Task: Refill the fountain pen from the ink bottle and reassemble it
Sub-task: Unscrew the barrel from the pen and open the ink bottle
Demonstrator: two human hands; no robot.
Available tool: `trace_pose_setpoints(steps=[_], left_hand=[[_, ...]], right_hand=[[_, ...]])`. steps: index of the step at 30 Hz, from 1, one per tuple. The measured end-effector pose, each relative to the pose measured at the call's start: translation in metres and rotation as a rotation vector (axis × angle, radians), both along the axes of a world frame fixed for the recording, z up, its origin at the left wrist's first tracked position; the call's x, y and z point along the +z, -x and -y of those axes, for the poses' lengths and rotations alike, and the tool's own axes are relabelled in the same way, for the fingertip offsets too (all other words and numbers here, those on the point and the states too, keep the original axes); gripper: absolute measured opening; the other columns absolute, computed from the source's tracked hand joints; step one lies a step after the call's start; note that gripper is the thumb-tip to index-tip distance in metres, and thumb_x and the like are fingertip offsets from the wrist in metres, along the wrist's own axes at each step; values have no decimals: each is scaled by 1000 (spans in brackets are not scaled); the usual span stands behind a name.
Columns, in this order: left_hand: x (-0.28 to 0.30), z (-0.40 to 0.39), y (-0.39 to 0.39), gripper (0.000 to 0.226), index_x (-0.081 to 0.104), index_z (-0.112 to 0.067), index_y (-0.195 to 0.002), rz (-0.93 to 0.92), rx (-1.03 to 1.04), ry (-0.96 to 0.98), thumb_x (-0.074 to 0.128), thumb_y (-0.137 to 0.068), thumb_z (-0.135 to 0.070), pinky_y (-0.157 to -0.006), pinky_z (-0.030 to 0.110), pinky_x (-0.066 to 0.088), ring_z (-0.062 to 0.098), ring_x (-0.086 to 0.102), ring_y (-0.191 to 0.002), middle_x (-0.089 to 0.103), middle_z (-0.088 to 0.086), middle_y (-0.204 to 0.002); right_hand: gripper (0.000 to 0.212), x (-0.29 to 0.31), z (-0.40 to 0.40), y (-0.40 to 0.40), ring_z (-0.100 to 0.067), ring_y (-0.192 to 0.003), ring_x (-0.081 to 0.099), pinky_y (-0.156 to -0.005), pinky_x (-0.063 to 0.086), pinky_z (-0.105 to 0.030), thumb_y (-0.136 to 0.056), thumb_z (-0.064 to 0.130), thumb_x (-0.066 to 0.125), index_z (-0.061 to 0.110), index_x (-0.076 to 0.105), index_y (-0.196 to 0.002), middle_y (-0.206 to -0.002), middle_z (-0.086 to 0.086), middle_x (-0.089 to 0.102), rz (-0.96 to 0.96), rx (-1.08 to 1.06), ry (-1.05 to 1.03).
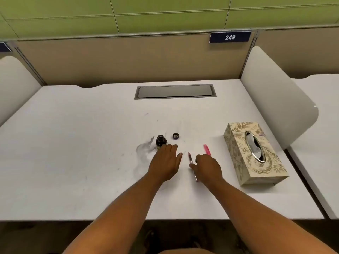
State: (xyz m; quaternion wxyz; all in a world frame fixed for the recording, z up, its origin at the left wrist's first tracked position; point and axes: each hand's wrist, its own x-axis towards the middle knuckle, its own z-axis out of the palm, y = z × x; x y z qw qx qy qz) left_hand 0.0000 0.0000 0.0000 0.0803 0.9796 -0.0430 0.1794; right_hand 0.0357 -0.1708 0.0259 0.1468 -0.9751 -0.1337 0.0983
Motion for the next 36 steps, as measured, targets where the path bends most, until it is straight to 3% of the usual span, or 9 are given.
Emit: trace_pose_setpoints(steps=[5,10,16,21,24,28,31,33,36], left_hand=[[-7,7,6,40,63,-6,-102,-91,38,105,35,-99,-34,-57,40,49,30,62,-77,64,10,-86],[-2,13,3,28,59,-10,-112,-308,148,373,40,-103,-27,-79,40,48,25,59,-96,64,7,-103],[10,20,-11,34,68,-11,-100,-538,412,1207,45,-100,-36,-86,40,54,18,62,-82,73,4,-103],[27,14,-22,32,65,-11,-116,-526,409,1579,50,-102,-37,-88,34,55,20,69,-93,71,4,-114],[35,6,-26,30,69,-13,-111,-544,331,1724,55,-100,-37,-93,35,55,23,71,-100,74,7,-113],[44,-2,-26,22,70,-8,-107,-515,261,1826,58,-99,-24,-96,35,54,23,70,-102,74,13,-115],[46,-9,-26,25,68,-2,-114,-490,217,1862,58,-99,-19,-94,33,54,22,70,-102,74,14,-115],[48,-15,-25,24,68,0,-114,-471,206,1894,58,-99,-17,-90,31,56,21,72,-100,75,14,-111],[51,-22,-25,23,69,-1,-112,-440,190,1949,57,-99,-16,-90,33,56,22,72,-98,75,13,-109]], right_hand=[[24,-14,0,5,-23,-88,65,-66,42,-28,-92,38,57,16,63,-95,-95,-3,67,-48,-58,7],[21,-13,-2,3,-25,-83,65,-65,46,-29,-93,32,53,16,66,-93,-92,-4,69,-41,-103,-34],[23,-6,-11,2,-23,-82,66,-70,53,-32,-91,33,57,16,70,-101,-92,-2,71,-9,-126,-177],[22,5,-21,-3,-22,-85,67,-77,52,-33,-91,35,56,18,69,-99,-90,0,72,73,-96,-250],[27,12,-26,-3,-21,-79,65,-96,47,-35,-94,39,53,16,68,-94,-83,0,70,103,-95,-284],[24,22,-30,-2,-18,-81,63,-95,44,-35,-93,38,57,16,68,-95,-87,1,69,88,-81,-323],[21,29,-33,0,-15,-82,63,-91,36,-25,-91,35,61,16,68,-96,-90,3,69,46,-74,-380],[20,36,-35,1,-12,-83,64,-76,25,-12,-90,35,63,17,68,-96,-89,4,70,-4,-69,-446],[27,47,-37,1,-14,-76,70,-73,33,-2,-95,40,58,16,69,-96,-88,0,74,-282,-121,-662]])
